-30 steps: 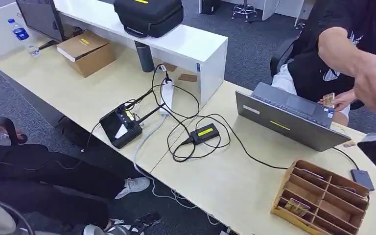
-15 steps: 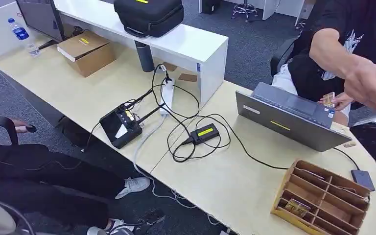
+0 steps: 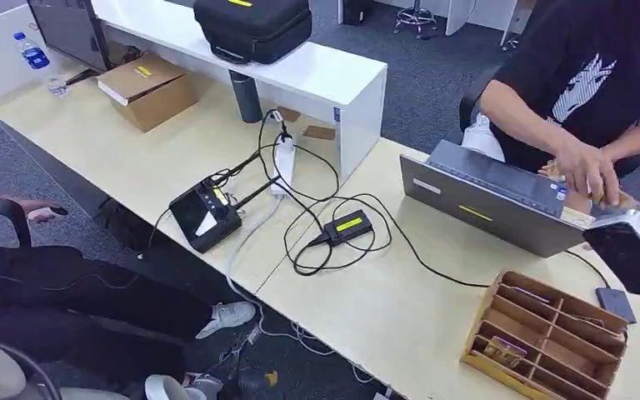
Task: Pass the card to the sensor for recognition and then transmit it.
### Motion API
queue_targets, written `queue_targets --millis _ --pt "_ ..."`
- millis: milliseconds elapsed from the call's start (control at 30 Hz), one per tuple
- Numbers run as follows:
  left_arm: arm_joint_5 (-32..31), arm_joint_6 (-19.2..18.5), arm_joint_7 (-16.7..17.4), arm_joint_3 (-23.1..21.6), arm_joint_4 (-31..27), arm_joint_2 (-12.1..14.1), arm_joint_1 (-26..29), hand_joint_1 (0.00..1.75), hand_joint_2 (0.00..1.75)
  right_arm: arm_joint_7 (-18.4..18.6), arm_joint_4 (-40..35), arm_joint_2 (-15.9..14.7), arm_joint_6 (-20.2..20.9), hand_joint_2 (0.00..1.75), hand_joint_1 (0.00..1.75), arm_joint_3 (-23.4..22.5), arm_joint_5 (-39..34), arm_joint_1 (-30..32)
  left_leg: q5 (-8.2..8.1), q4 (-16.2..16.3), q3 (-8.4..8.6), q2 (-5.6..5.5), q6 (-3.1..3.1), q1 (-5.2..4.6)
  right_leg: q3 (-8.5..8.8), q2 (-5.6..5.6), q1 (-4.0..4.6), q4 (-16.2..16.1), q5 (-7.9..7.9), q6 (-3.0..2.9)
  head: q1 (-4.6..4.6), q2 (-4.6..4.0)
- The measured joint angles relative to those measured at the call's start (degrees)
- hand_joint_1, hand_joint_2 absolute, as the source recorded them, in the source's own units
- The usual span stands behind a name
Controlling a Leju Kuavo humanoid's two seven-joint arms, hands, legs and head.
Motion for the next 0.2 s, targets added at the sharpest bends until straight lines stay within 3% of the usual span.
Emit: queue_targets --millis 200 --pt "3.99 0.06 -0.83 2.77 -0.17 0.61 -0.03 0.00 1.75 -1.94 -1.72 -0.02 -0.39 1.75 0.00 -0.04 -3.88 1.38 0.00 0.00 -0.01 0.00 0.00 0.00 -0.02 0.01 0.00 -0.03 -0.01 0.01 0.02 0.00"
